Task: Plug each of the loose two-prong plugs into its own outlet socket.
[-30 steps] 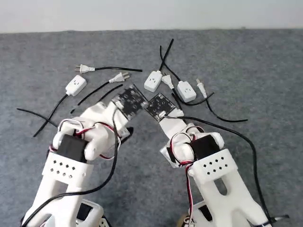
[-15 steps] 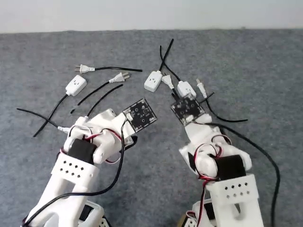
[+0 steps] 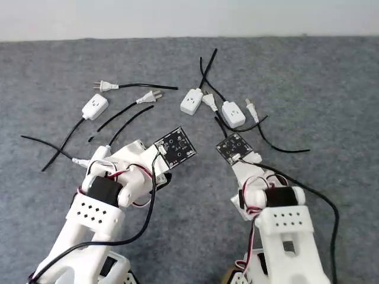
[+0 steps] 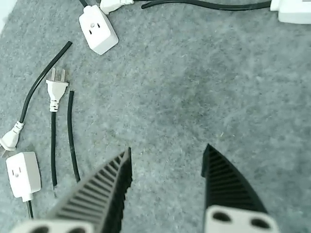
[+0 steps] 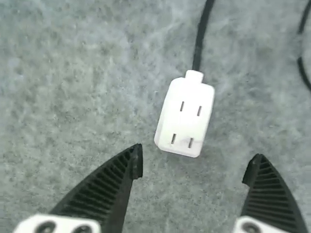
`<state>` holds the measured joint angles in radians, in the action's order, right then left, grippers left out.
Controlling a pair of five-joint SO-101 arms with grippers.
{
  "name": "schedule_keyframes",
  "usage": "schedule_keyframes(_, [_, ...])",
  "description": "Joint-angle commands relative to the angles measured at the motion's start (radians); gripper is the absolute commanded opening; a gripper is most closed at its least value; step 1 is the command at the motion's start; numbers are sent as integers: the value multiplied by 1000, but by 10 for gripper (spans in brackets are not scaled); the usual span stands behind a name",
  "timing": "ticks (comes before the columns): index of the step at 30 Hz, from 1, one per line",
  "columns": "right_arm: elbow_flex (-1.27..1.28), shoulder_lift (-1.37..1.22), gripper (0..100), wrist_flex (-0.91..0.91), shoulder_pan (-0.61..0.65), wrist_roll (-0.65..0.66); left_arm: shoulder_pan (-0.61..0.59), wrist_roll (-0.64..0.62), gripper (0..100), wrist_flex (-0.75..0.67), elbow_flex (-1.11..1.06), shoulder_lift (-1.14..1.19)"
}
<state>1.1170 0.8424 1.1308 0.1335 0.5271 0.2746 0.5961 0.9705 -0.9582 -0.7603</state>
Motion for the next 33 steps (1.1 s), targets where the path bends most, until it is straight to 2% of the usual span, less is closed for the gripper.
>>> schedule_keyframes(1, [-11, -81, 340, -53, 19, 15, -2, 14, 224, -29, -7, -21])
schedule_keyframes(6, [-12, -183, 340, -116, 85, 12, -2, 14, 224, -72, -42, -21])
schedule_keyframes(14, [-14, -254, 340, -226, 93, 12, -2, 14, 224, -72, -44, -18])
schedule_keyframes(22, [-80, -328, 340, -228, 85, 18, -2, 14, 224, -72, -44, -17])
schedule_keyframes(33, [-267, -627, 339, -232, 85, 18, 2, 14, 224, -77, -65, -21])
